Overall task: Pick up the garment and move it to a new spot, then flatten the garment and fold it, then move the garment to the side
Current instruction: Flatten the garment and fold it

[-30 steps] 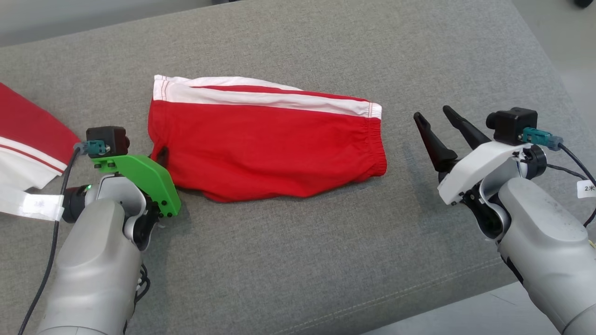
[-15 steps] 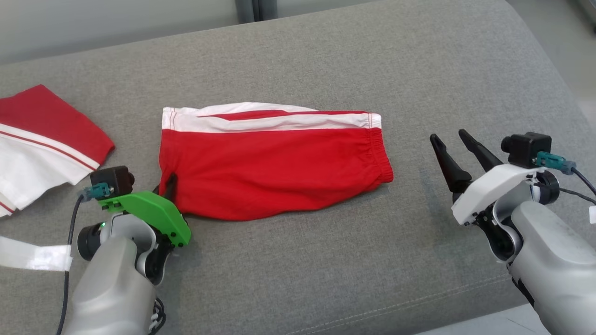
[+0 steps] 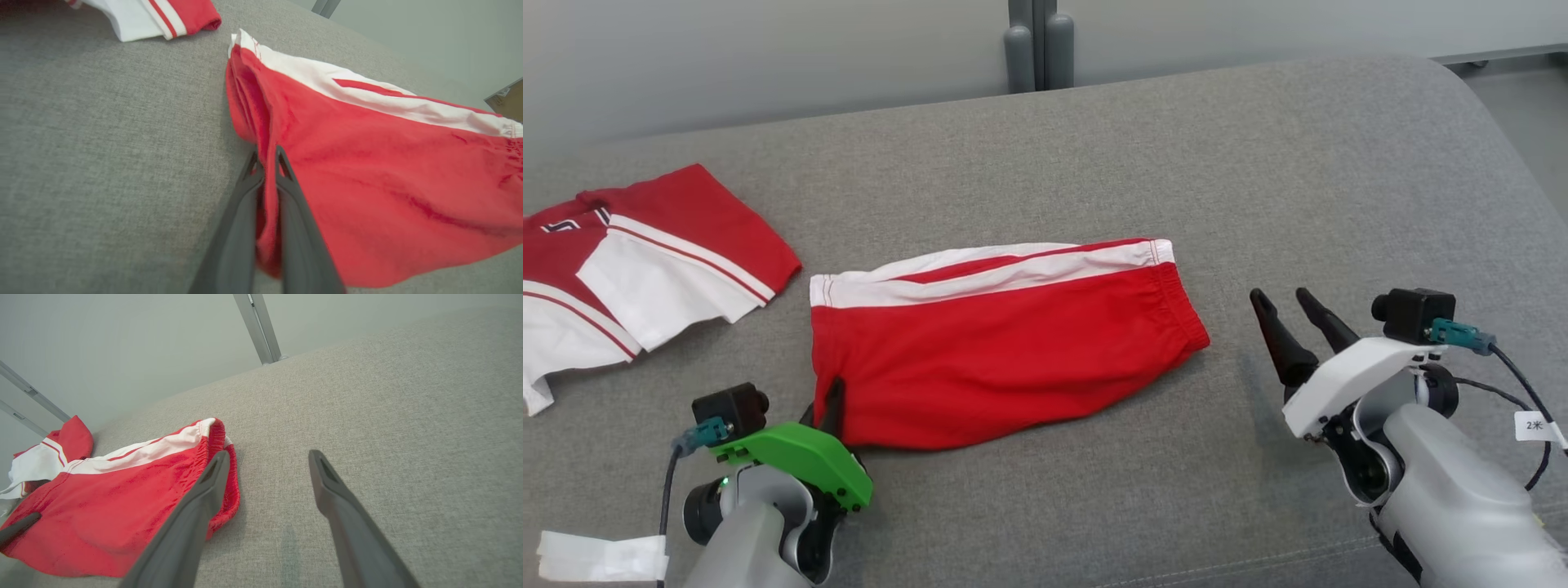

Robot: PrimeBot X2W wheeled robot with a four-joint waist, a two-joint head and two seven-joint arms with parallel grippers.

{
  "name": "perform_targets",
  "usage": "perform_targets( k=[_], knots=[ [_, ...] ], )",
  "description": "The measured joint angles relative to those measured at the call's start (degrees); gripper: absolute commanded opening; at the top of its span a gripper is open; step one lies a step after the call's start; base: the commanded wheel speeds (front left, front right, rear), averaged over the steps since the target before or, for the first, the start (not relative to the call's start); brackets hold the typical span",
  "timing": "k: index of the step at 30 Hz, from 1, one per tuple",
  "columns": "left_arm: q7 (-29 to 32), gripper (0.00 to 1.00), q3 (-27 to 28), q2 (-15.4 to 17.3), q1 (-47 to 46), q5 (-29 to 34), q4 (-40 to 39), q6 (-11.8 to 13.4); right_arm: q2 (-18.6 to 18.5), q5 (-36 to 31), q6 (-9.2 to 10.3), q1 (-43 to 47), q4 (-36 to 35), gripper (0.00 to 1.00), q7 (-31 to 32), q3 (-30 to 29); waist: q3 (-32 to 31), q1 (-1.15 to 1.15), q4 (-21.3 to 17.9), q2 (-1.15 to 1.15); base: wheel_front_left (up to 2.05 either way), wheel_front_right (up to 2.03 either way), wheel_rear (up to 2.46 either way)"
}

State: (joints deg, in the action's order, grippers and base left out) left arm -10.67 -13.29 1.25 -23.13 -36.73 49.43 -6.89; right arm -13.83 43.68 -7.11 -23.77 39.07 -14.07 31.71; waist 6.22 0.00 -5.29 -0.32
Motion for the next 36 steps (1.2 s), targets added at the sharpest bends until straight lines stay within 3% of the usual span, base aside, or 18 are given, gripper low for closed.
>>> perform_targets(
  k=[3, 4, 5, 6, 7, 15, 32, 33, 34, 35, 36],
  knots=[
    [0.0, 0.0, -0.7, 0.0, 1.4, -0.1, 0.0, 0.0, 1.6, 1.6, 0.0, 0.2, 0.3, 1.0, 1.0, 0.6, -1.0, 0.0, 0.7, 0.0, 0.0, 0.0, 0.0],
    [0.0, 0.18, -1.2, 0.0, 1.9, -0.1, -0.1, 0.0, 2.3, 1.9, 0.0, 0.4, 0.4, 1.0, 1.6, 0.8, -1.3, 0.0, 0.9, 0.0, 0.0, 0.0, 0.0],
    [0.0, 0.45, -1.7, 0.0, 2.4, -0.3, -0.3, 0.0, 2.9, 2.4, 0.0, 0.6, 0.5, 1.0, 1.8, 0.9, -1.6, 0.0, 1.1, 0.0, 0.0, 0.0, 0.0],
    [-0.1, 0.93, -2.0, 0.0, 2.7, -0.7, -0.6, 0.0, 3.4, 2.8, 0.0, 0.9, 0.7, 1.0, 2.2, 0.9, -1.8, 0.0, 1.3, 0.0, 0.0, 0.0, 0.0],
    [-0.5, 1.0, -2.1, 0.1, 3.0, -1.0, -1.3, 0.0, 3.8, 3.1, 0.0, 1.0, 0.9, 1.0, 2.6, 1.0, -2.0, 0.0, 1.5, 0.0, 0.0, 0.0, 0.0],
    [-2.5, 1.0, -2.9, 0.1, 3.2, -1.4, -6.1, 2.0, 4.6, 4.1, 0.02, 0.9, 3.2, 1.0, 5.5, 1.4, -2.0, 0.0, 3.2, 0.0, 0.0, 0.0, 0.0],
    [-3.4, 1.0, -3.6, 0.2, 6.1, -0.9, -14.8, 5.9, 5.2, 13.0, 0.08, 0.8, 8.6, 1.0, 9.4, -5.2, -0.3, 0.0, 10.8, 0.0, 0.0, 0.0, 0.0],
    [-3.5, 1.0, -3.5, 0.2, 6.2, -0.9, -15.1, 6.0, 5.3, 13.0, 0.09, 0.8, 8.7, 0.94, 9.7, -5.2, -0.2, 0.0, 11.3, 0.0, 0.0, 0.0, 0.0],
    [-3.5, 1.0, -3.5, 0.2, 6.5, -0.8, -15.4, 6.3, 5.4, 13.0, 0.09, 0.7, 8.9, 0.68, 9.9, -5.2, -0.1, 0.0, 11.7, 0.0, 0.0, 0.0, 0.0],
    [-3.5, 1.0, -3.2, 0.2, 6.8, -0.8, -15.8, 6.7, 5.4, 13.0, 0.08, 0.6, 9.0, 0.68, 10.2, -5.1, -0.1, 0.0, 12.0, 0.0, 0.0, 0.0, 0.0],
    [-3.5, 1.0, -3.0, 0.2, 7.1, -0.8, -16.2, 7.0, 5.5, 13.0, 0.08, 0.4, 9.2, 0.47, 10.5, -4.9, 0.0, 0.0, 12.3, 0.0, 0.0, 0.0, 0.0]
  ],
)
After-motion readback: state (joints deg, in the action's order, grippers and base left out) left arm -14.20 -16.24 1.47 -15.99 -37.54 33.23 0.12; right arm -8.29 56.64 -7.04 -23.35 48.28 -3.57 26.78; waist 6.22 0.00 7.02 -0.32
